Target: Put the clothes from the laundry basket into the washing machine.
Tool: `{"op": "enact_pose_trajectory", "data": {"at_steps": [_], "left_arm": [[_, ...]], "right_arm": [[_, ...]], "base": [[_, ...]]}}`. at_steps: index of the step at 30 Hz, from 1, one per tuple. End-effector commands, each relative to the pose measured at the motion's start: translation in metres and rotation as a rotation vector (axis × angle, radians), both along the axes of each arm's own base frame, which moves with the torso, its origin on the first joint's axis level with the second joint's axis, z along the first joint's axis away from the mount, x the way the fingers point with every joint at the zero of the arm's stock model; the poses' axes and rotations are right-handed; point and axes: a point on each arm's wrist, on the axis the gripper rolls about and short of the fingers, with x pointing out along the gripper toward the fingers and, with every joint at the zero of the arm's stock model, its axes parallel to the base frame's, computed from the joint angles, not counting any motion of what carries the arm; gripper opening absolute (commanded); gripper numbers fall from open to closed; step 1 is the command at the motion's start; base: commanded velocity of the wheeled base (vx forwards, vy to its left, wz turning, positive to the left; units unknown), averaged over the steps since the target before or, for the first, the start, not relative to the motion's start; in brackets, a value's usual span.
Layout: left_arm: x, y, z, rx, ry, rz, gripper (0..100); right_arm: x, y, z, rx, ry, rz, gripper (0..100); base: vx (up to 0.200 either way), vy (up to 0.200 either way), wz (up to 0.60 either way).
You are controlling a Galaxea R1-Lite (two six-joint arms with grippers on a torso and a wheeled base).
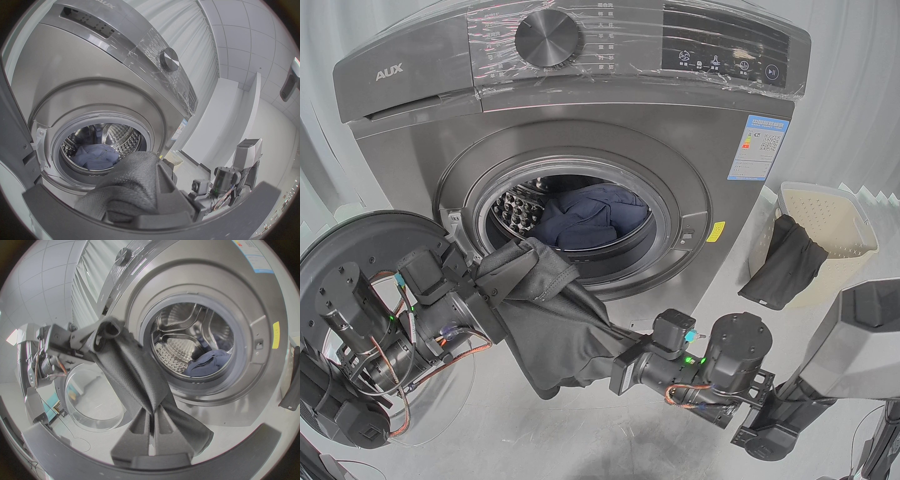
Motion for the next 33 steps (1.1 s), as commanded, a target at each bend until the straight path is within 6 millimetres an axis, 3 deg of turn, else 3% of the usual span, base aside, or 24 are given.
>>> {"op": "enact_pose_trajectory", "data": {"at_steps": [1, 6, 21, 22, 33], "left_arm": [[0.003, 0.000, 0.000, -0.001, -0.001, 0.008, 0], [0.002, 0.000, 0.000, 0.001, -0.001, 0.007, 0], [-0.004, -0.003, -0.002, 0.002, 0.010, -0.028, 0], [-0.004, -0.003, -0.002, 0.001, 0.011, -0.031, 100], [-0.010, -0.001, -0.021, 0.030, 0.105, -0.038, 100]], "right_arm": [[-0.002, -0.024, 0.029, 0.042, -0.037, -0.045, 0], [-0.009, -0.034, 0.044, 0.071, -0.062, -0.051, 0], [-0.032, -0.070, 0.064, 0.106, -0.085, -0.073, 0], [-0.032, -0.071, 0.065, 0.107, -0.086, -0.076, 0], [-0.022, -0.088, 0.079, 0.133, -0.132, -0.131, 0]], "base": [[0.000, 0.000, 0.00], [0.000, 0.000, 0.00], [0.000, 0.000, 0.00], [0.000, 0.000, 0.00], [0.000, 0.000, 0.00]]}}
